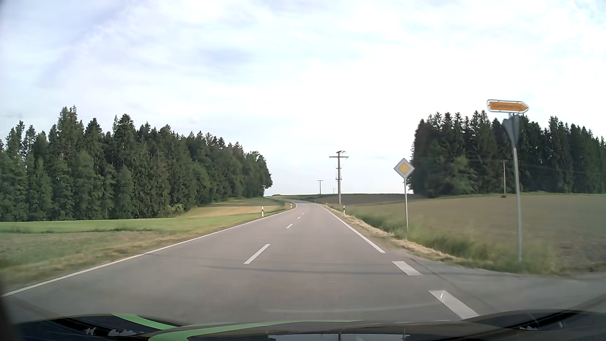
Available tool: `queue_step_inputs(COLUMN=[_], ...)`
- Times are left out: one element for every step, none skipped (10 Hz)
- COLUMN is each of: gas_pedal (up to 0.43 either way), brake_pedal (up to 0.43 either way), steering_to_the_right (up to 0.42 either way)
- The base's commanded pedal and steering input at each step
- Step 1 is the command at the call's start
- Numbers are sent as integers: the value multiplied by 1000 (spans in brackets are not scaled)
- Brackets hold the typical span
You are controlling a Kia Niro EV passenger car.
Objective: Follow the waypoints while adhering to traffic rules and regulations
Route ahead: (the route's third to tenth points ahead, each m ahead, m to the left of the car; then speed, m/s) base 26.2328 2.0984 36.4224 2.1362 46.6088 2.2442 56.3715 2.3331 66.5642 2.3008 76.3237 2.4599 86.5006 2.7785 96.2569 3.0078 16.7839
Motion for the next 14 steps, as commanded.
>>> queue_step_inputs(gas_pedal=[350, 350, 350, 350, 350, 350, 350, 350, 350, 350, 350, 350, 350, 350], brake_pedal=[0, 0, 0, 0, 0, 0, 0, 0, 0, 0, 0, 0, 0, 0], steering_to_the_right=[1, 0, 1, 1, 1, 1, 1, 1, 1, 1, 0, 0, -1, -2])
